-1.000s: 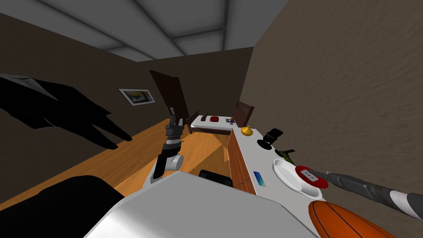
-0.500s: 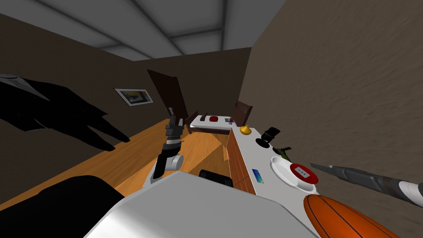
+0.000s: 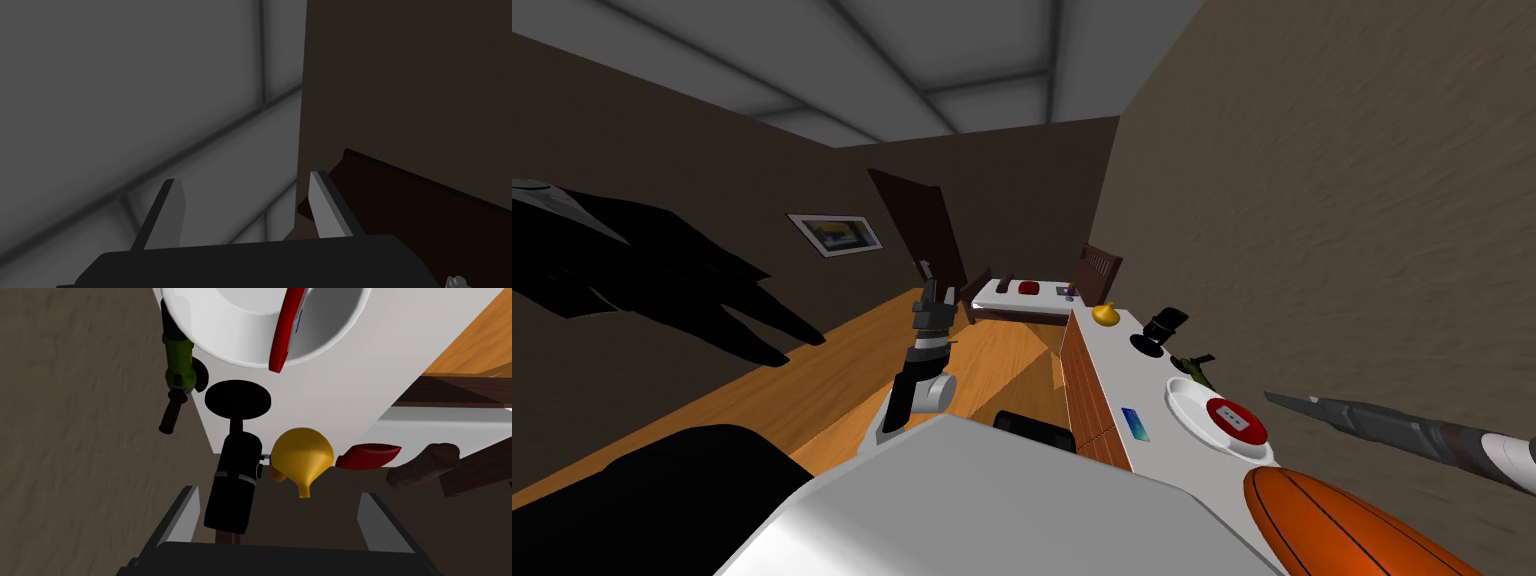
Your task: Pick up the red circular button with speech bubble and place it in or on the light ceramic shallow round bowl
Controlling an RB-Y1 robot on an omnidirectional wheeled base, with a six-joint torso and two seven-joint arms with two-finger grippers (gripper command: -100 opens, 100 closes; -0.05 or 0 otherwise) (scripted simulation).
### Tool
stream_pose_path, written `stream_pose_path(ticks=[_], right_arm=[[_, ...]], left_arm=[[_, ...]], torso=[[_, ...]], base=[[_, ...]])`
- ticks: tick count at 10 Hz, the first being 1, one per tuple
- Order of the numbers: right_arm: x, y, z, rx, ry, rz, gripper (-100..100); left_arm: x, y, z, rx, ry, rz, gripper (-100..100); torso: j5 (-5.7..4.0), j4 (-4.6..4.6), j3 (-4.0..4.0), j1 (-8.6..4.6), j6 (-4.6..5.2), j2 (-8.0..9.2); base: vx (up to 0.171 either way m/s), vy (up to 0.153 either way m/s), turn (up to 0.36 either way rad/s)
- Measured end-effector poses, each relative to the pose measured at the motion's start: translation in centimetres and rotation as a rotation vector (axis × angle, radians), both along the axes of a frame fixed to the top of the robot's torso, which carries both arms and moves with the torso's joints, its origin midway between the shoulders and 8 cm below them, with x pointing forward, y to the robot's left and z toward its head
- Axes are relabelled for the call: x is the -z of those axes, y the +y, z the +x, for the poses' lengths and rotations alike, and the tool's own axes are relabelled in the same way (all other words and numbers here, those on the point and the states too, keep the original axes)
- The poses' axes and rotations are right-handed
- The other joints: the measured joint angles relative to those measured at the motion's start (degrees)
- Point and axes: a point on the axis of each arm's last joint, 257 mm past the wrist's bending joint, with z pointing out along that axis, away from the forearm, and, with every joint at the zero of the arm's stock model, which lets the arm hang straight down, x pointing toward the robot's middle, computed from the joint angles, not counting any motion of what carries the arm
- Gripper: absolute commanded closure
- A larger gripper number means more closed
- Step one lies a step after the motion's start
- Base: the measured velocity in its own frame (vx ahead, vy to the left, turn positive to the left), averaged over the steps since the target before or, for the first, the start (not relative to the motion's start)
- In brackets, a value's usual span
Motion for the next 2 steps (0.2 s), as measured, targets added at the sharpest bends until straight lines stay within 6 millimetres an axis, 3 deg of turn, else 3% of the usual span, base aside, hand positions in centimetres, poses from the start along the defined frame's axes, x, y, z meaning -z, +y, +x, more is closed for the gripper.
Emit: stream_pose_path(ticks=[2], right_arm=[[0.00,0.00,0.00,0.000,0.000,0.000,0]], left_arm=[[0.00,0.00,0.00,0.000,0.000,0.000,0]], torso=[[0.00,0.00,0.00,0.00,0.00,0.00]], base=[[0.000,0.000,0.000]])
